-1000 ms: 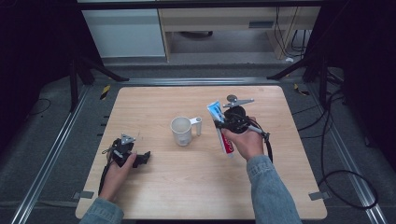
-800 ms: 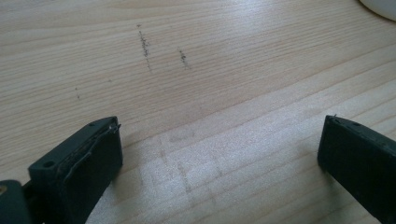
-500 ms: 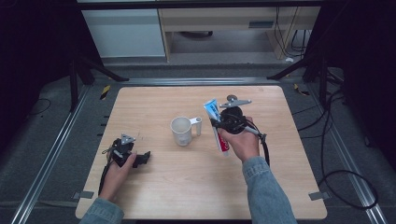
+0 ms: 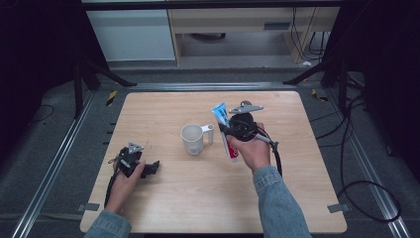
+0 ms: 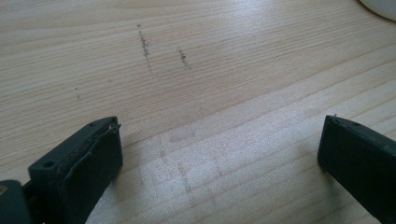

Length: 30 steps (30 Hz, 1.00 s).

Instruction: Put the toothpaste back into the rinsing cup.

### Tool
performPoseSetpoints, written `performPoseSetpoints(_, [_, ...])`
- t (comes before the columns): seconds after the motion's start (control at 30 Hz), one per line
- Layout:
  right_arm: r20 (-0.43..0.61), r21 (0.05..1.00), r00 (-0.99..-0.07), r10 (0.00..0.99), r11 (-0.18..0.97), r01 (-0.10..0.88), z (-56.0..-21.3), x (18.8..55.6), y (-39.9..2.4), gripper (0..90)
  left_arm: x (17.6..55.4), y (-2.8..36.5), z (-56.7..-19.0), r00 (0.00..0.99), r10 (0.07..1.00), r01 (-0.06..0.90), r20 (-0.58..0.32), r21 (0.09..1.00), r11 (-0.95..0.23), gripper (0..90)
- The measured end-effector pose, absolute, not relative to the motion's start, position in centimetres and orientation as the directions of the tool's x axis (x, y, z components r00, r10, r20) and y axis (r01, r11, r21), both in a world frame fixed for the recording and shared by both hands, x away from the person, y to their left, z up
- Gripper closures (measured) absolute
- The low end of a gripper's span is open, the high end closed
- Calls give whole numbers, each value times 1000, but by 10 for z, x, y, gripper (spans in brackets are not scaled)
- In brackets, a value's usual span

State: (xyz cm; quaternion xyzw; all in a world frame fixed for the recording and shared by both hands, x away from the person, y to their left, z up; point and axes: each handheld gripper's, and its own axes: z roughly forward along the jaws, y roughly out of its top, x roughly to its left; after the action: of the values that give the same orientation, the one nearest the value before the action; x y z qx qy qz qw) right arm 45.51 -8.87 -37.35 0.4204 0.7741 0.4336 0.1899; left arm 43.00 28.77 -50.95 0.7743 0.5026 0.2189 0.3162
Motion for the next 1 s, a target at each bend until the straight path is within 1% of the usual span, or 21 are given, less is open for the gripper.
performPoseSetpoints(0.47, [70,870,-559,826,223,439,-365,454,-81,727,430,288,-509,399,917,640,21,710,-295,0])
performPoseSetpoints(1.0, [77,904,-543,836,170,391,-348,455,-69,727,430,288,-510,398,917,639,22,711,-294,0])
